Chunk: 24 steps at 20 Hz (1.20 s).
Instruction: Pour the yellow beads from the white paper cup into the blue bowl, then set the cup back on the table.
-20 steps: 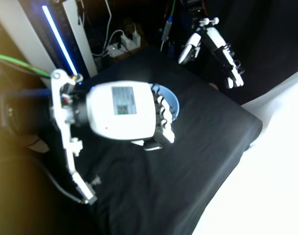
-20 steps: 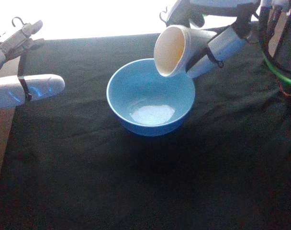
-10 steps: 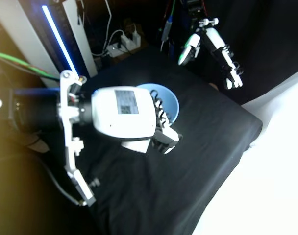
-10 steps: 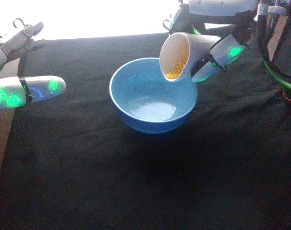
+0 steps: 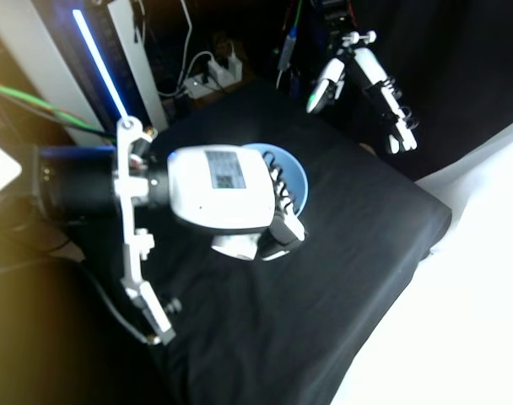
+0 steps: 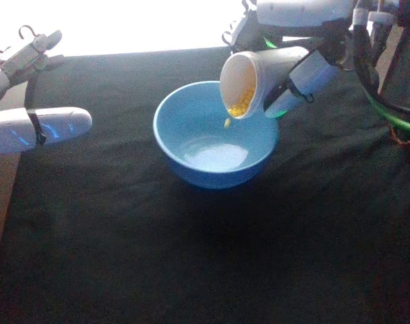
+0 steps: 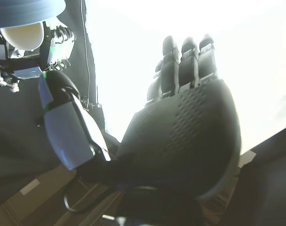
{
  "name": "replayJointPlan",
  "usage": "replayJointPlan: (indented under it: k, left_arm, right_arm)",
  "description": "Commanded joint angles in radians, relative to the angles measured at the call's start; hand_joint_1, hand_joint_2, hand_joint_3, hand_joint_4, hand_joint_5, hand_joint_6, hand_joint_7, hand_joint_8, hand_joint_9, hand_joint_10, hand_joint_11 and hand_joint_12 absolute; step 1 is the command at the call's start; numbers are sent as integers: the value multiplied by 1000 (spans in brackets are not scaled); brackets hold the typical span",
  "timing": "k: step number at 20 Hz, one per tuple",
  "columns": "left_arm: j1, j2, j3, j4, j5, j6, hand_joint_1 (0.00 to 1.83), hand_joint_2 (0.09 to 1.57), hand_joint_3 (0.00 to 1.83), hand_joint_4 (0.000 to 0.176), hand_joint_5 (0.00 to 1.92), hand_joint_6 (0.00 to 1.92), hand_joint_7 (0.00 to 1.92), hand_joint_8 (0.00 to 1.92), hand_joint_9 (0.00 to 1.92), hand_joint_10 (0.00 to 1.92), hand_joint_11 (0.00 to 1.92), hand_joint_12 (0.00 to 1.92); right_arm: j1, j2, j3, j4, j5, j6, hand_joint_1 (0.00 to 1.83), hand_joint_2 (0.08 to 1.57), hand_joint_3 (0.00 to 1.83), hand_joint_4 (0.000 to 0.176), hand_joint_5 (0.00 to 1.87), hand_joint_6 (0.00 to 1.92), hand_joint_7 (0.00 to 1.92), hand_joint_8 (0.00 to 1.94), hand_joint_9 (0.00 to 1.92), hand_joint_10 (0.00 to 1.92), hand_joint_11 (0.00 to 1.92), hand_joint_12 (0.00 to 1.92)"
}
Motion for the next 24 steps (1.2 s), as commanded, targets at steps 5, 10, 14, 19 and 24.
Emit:
replayJointPlan:
  k: [5,10,14,19,24]
  left_arm:
    - [-16,9,7,-7,-110,-10,442,807,1,33,42,9,265,0,134,10,129,60]
    - [-20,13,7,-3,-103,-10,440,804,0,22,47,7,275,4,144,9,129,67]
    - [-20,13,7,-1,-100,-10,428,795,0,12,48,3,282,4,131,1,129,74]
    - [-21,13,8,1,-95,-10,449,792,0,20,42,0,283,2,123,0,112,75]
    - [-21,12,9,2,-90,-10,467,794,0,2,36,0,275,0,120,0,103,79]
  right_arm:
    - [42,-2,-25,-4,34,1,1262,1134,0,0,983,680,959,1288,959,1338,805,1746]
    - [52,-2,-39,-50,28,13,1360,1091,0,0,1058,598,1012,967,1007,1258,780,1480]
    - [55,-2,-41,-88,25,35,1269,1123,0,0,999,660,987,1235,1035,1385,956,1696]
    - [58,-2,-45,-124,16,43,1264,1114,6,0,972,900,983,1088,1029,1355,945,1723]
    - [65,-1,-49,-149,9,45,1181,1102,1,0,1006,913,1072,1332,1131,1706,1130,1887]
